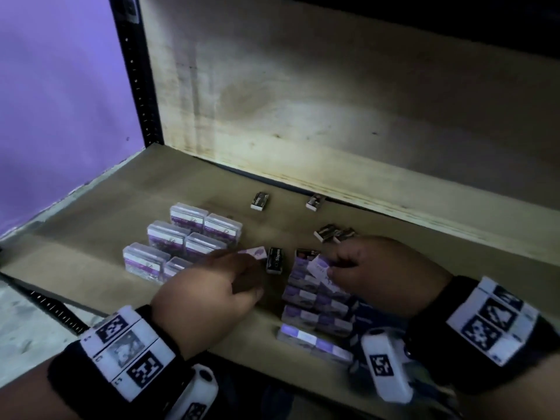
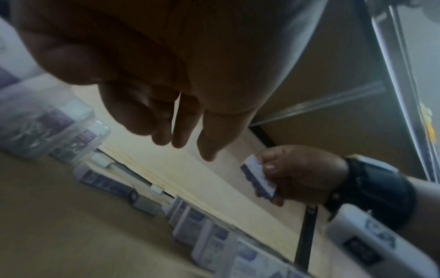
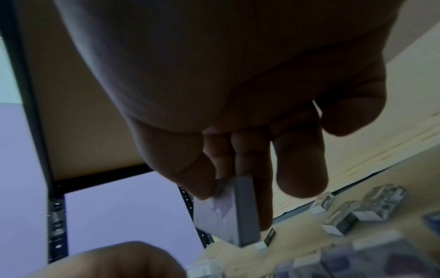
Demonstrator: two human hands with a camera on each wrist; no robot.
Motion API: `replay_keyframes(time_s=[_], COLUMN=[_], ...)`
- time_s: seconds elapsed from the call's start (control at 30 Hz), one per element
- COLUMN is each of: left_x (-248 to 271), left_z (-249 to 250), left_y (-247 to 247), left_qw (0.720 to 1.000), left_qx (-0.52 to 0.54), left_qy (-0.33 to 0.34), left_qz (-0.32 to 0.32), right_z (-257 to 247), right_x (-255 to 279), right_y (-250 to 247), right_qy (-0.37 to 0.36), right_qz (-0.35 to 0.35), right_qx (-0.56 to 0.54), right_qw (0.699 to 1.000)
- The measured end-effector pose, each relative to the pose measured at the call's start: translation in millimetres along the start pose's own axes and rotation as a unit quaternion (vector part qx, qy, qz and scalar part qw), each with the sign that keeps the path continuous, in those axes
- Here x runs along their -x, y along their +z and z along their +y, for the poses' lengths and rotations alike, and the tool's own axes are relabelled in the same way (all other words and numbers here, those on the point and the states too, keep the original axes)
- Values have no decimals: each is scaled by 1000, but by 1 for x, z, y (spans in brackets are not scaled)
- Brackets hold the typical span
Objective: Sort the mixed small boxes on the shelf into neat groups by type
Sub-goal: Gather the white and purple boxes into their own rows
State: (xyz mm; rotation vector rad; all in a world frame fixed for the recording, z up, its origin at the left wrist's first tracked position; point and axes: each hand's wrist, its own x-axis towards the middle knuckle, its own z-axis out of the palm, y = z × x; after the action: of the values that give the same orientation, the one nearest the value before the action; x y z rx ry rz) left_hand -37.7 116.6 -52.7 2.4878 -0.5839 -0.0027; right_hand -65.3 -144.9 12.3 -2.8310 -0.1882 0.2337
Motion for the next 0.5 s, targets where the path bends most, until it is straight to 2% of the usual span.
replay_keyframes(time_s=[0.1,0.2,0.23,0.27,0.3,0.33,0.4,0.5], left_x=[-4,-21,-30,-40,-48,-57,-71,-86], left_z=[7,13,15,14,15,12,11,18], left_y=[2,2,0,0,-1,-1,1,7], left_qw=[994,975,973,975,970,962,945,922], left_qx=[-104,-198,-212,-213,-224,-239,-290,-353], left_qy=[31,100,89,51,-2,-27,-23,20], left_qz=[-14,18,2,-34,-92,-127,-151,-158], right_z=[6,10,12,13,15,16,19,22], right_x=[23,41,46,50,55,57,64,73], right_y=[3,5,5,5,5,5,5,6], right_qy=[-10,-18,-17,-14,-8,-2,12,21], right_qz=[26,27,26,25,27,29,42,50], right_qx=[-8,-31,-46,-58,-67,-71,-69,-75], right_qw=[1000,999,998,998,997,997,997,996])
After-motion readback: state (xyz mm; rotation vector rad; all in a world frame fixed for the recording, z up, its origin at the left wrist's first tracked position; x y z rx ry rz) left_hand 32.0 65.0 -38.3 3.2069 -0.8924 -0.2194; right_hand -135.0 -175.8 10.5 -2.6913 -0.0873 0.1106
